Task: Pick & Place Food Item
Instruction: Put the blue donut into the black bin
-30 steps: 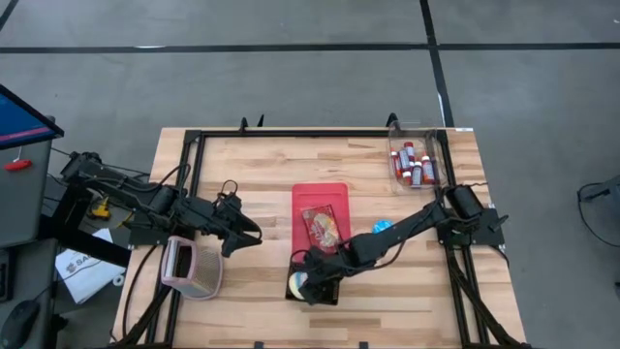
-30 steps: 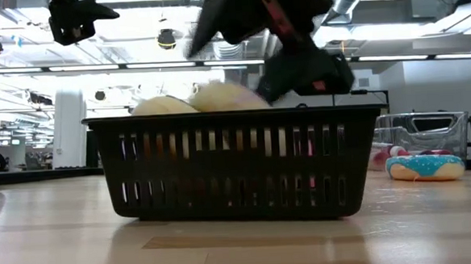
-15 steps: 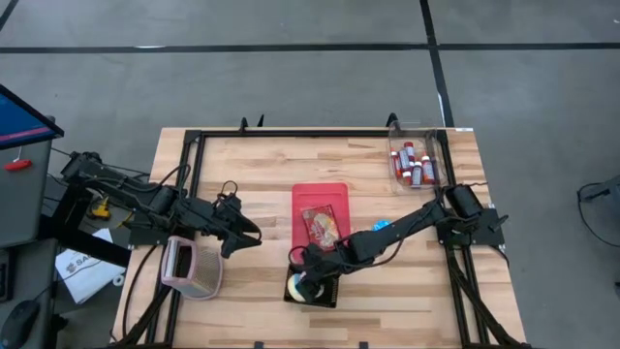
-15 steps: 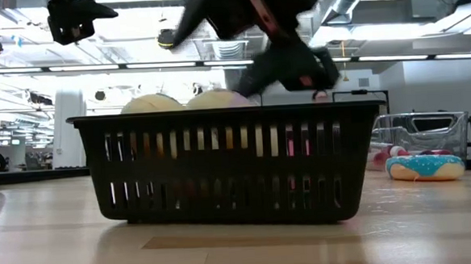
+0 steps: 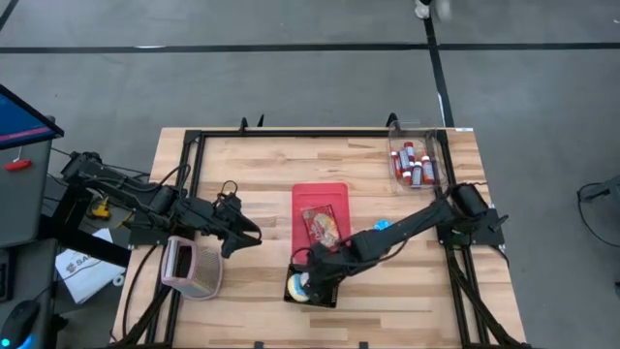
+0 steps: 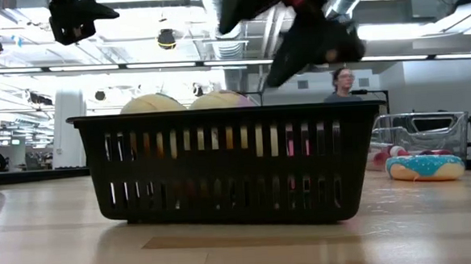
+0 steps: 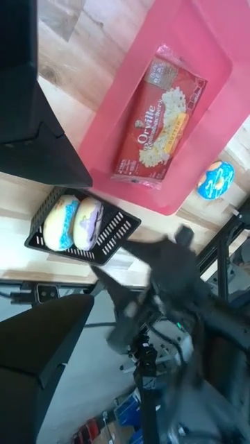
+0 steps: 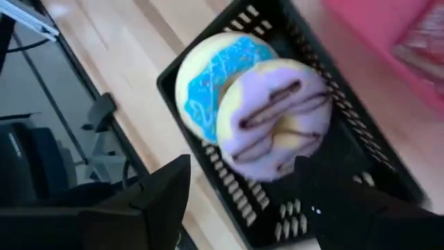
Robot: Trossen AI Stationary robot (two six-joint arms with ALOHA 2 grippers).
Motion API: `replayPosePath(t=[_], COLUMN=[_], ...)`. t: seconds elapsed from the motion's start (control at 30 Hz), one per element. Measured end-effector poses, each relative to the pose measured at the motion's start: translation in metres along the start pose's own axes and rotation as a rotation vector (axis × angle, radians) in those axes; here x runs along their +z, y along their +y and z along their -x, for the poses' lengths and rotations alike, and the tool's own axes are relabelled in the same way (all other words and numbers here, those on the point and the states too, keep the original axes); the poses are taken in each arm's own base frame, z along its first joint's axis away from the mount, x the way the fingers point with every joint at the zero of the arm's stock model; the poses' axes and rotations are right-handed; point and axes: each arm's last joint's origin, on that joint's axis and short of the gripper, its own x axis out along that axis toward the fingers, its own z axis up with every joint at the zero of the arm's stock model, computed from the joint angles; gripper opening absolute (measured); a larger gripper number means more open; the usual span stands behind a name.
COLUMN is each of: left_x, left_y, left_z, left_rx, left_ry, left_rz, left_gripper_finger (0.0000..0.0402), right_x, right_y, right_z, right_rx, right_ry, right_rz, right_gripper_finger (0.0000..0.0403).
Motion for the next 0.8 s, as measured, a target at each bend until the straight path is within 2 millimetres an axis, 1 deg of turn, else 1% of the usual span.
replayPosePath(t=[0.1,0.2,0.3,0.37,0.43,0.53,0.6,0.67,0.8], left_x=[0.000,0.000,0.000,-0.003,-0.006,-0.010,-0.012,-0.013,-0.012], left_y=[0.000,0.002,0.003,0.006,0.009,0.013,0.015,0.016,0.014], left_z=[0.000,0.000,-0.001,-0.003,-0.005,-0.008,-0.010,-0.012,-0.012], left_rx=[0.009,0.036,0.046,0.065,0.066,0.067,0.057,0.043,0.017], left_ry=[-0.009,-0.024,-0.046,-0.049,-0.051,-0.052,-0.064,-0.079,-0.103], left_rz=[-0.012,-0.020,-0.033,-0.036,-0.037,-0.036,-0.029,-0.009,0.021], left_gripper_finger=[0.0260,0.0260,0.0260,0.0260,0.0260,0.0260,0.0260,0.0260,0.0260], right_x=[-0.009,-0.023,-0.046,-0.061,-0.070,-0.070,-0.064,-0.055,-0.039], right_y=[0.001,-0.006,-0.017,-0.025,-0.037,-0.055,-0.072,-0.086,-0.103], right_z=[0.022,0.048,0.072,0.082,0.083,0.072,0.062,0.057,0.060], right_rx=[-0.051,-0.179,-0.350,-0.450,-0.524,-0.539,-0.567,-0.582,-0.592], right_ry=[-0.027,-0.045,-0.070,-0.095,-0.082,-0.015,0.032,0.056,0.056], right_rz=[0.009,0.007,0.013,0.021,0.022,0.016,0.009,-0.009,-0.022], right_gripper_finger=[0.0249,0.0249,0.0249,0.0249,0.0249,0.0249,0.0249,0.0249,0.0249])
